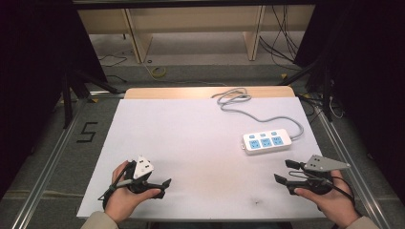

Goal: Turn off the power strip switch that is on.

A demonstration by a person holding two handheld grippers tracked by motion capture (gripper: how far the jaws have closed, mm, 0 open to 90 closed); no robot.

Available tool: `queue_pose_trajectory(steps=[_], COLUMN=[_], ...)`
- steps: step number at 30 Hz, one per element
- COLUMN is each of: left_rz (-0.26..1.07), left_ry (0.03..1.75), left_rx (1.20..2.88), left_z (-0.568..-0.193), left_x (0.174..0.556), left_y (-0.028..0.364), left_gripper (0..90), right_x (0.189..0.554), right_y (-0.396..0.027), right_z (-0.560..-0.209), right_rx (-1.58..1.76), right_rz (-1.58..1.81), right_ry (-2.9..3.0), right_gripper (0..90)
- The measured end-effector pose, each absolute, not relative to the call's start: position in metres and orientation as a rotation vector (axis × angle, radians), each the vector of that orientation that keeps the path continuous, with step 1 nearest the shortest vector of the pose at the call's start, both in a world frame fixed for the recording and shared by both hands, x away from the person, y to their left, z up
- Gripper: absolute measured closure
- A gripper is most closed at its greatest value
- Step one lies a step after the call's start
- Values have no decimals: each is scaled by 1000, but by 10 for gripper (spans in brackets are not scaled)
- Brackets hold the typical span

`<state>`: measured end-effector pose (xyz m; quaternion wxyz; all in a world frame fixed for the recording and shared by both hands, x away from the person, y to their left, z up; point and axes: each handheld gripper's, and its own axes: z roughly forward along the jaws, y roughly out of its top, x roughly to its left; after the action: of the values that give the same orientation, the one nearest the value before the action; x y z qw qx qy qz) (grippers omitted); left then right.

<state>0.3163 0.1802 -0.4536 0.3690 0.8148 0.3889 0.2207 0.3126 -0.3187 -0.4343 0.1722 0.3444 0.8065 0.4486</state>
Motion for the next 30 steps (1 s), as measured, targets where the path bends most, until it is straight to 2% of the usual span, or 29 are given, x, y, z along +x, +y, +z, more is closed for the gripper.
queue_pose_trajectory(steps=[5, 10, 11, 12, 17, 19, 20, 23, 30], left_rz=[578, 591, 589, 588, 586, 585, 587, 589, 591], left_ry=[999, 1002, 1004, 1004, 1003, 1003, 1004, 1004, 1009], left_rx=[2092, 2085, 2085, 2087, 2090, 2091, 2087, 2087, 2085], left_z=[-453, -453, -453, -453, -454, -454, -454, -454, -454], left_x=[317, 317, 317, 317, 318, 318, 318, 319, 319], left_y=[180, 180, 180, 180, 180, 180, 179, 179, 179], left_gripper=[49, 53, 53, 53, 56, 58, 59, 63, 71], right_x=[313, 313, 313, 313, 314, 315, 316, 318, 324], right_y=[-319, -318, -318, -318, -319, -319, -318, -316, -309], right_z=[-434, -432, -432, -431, -426, -425, -424, -422, -415], right_rx=[989, 990, 990, 989, 976, 969, 968, 968, 971], right_rz=[1259, 1242, 1242, 1231, 1226, 1222, 1212, 1187, 1175], right_ry=[2283, 2279, 2279, 2280, 2247, 2242, 2232, 2228, 2206], right_gripper=[354, 469, 469, 538, 731, 764, 827, 900, 900])
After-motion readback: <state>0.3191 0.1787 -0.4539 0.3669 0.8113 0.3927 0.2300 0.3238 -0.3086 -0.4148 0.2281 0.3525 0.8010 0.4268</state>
